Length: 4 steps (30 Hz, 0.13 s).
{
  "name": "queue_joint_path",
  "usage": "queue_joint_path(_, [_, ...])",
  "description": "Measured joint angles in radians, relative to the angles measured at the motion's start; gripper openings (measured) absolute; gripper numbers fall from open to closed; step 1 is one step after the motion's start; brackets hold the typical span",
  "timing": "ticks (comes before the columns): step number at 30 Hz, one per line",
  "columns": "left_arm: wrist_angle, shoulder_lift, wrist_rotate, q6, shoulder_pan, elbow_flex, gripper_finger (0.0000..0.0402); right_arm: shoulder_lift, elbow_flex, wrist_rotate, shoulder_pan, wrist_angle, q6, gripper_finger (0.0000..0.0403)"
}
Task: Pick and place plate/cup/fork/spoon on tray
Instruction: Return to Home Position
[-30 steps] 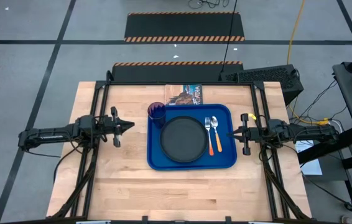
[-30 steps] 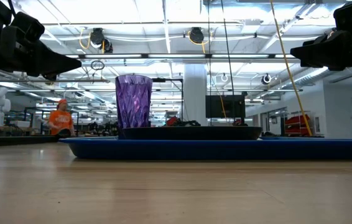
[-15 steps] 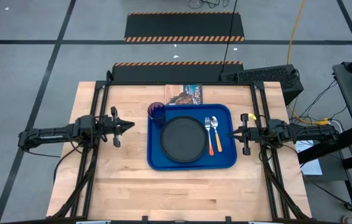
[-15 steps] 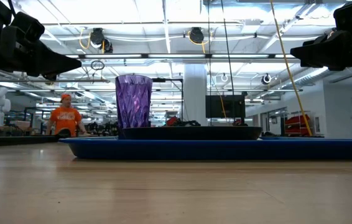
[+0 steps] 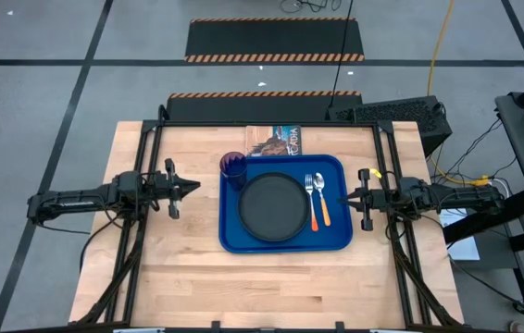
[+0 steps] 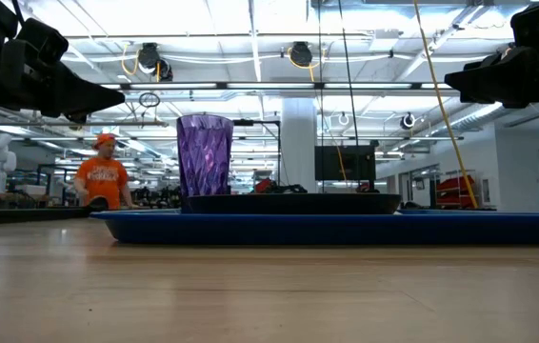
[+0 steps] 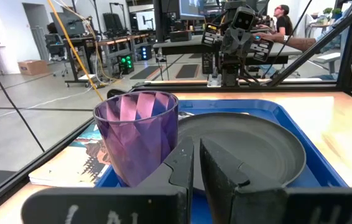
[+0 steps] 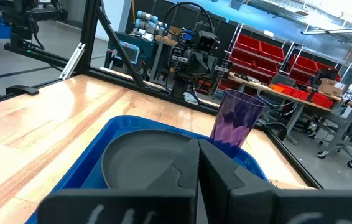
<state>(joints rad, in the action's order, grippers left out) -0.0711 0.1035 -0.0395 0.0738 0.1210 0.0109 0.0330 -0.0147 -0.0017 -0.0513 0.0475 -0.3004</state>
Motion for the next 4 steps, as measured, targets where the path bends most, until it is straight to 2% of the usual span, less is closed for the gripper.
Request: queue_joint_path(4, [0.0, 0.0, 0.0, 0.0, 0.0, 0.0, 0.0033, 0.0, 0.0, 0.0, 0.0, 0.0, 0.0, 0.0])
